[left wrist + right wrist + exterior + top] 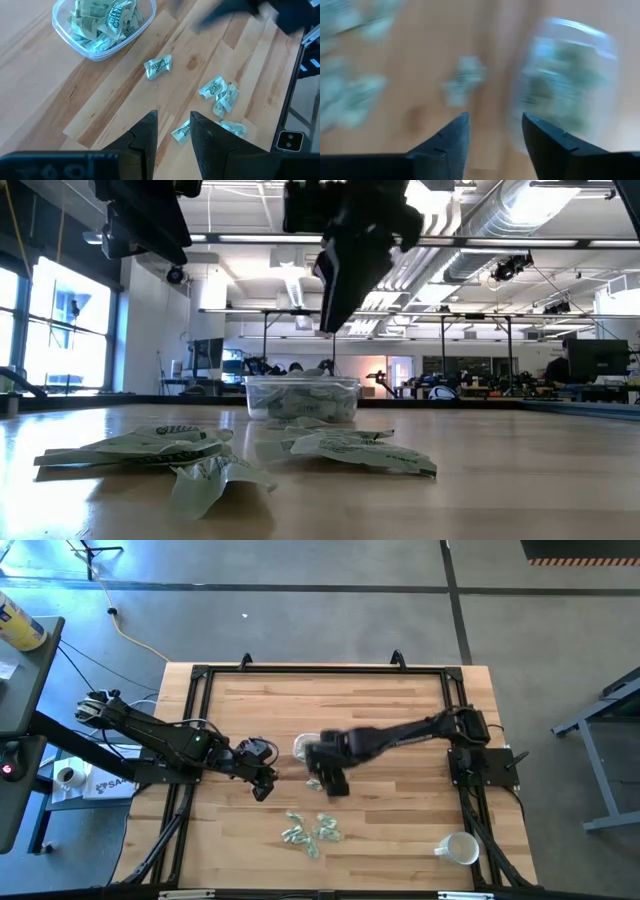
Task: Pick and place Stevia / Truvia into bins
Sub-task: Put the stevia packet into the transparent container
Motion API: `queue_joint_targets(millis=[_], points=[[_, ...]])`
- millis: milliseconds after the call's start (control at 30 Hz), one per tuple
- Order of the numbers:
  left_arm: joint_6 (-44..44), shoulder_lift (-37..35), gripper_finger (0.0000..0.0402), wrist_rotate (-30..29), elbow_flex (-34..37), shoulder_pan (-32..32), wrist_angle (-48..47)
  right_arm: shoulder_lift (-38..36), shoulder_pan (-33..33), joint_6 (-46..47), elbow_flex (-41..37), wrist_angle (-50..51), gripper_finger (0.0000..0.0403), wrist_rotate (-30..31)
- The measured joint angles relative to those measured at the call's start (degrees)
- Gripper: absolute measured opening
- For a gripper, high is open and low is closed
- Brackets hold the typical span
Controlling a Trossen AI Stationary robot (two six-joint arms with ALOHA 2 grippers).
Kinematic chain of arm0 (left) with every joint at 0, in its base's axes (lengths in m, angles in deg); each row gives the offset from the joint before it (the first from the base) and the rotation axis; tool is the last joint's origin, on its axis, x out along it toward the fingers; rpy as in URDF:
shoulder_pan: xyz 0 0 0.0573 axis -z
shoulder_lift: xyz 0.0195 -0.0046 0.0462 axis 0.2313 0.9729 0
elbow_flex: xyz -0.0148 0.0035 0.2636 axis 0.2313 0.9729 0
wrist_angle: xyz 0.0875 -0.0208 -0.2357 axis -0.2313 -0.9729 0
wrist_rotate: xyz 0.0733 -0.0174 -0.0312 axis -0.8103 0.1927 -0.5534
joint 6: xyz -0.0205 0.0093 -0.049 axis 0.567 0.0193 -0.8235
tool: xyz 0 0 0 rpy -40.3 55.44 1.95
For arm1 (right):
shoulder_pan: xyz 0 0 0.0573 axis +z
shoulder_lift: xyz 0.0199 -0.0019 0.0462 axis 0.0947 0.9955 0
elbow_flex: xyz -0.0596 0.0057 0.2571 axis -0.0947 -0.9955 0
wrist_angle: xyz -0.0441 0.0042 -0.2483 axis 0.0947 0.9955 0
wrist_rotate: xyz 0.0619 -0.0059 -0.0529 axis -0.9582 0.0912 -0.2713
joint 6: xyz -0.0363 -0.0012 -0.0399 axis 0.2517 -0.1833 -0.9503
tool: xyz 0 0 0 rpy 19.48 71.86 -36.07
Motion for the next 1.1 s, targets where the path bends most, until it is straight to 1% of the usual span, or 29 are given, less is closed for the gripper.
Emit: queue_joint_targets(millis=[100, 200, 333, 433, 633, 967, 1033, 1100], points=[[0.4, 0.0, 0.0147, 0.0, 0.0, 0.0, 0.0, 2.1, 1.9, -2.4, 0.0, -2.2, 0.0193, -4.3], [1.2, 0.0, 0.0147, 0.0, 0.0, 0.0, 0.0, 5.0, 2.6, 0.5, -0.1, -4.1, 0.0200, -6.8], [1.9, 0.0, 0.0147, 0.0, 0.0, 0.0, 0.0, 8.3, 3.5, 5.5, -0.2, -7.8, 0.0200, -5.7], [2.2, 0.0, 0.0147, 0.0, 0.0, 0.0, 0.0, 10.0, 3.9, 9.4, -0.2, -10.4, 0.0197, -3.7], [4.5, 0.0, 0.0147, 1.0, 0.0, 0.0, 0.0, 10.7, 3.9, 16.8, -0.2, -10.8, 0.0192, 4.0], [4.9, 0.0, 0.0147, 2.0, 0.0, 0.0, -1.5, 13.6, 4.1, 23.1, 0.0, -10.4, 0.0177, -0.5], [4.9, 0.0, 0.0147, 2.0, 0.0, 0.0, -1.6, 13.7, 4.3, 23.8, 0.1, -10.1, 0.0167, -0.5], [4.9, 0.0, 0.0147, 2.0, 0.0, 0.0, -1.6, 13.7, 4.6, 24.3, 0.1, -9.9, 0.0149, 0.7]])
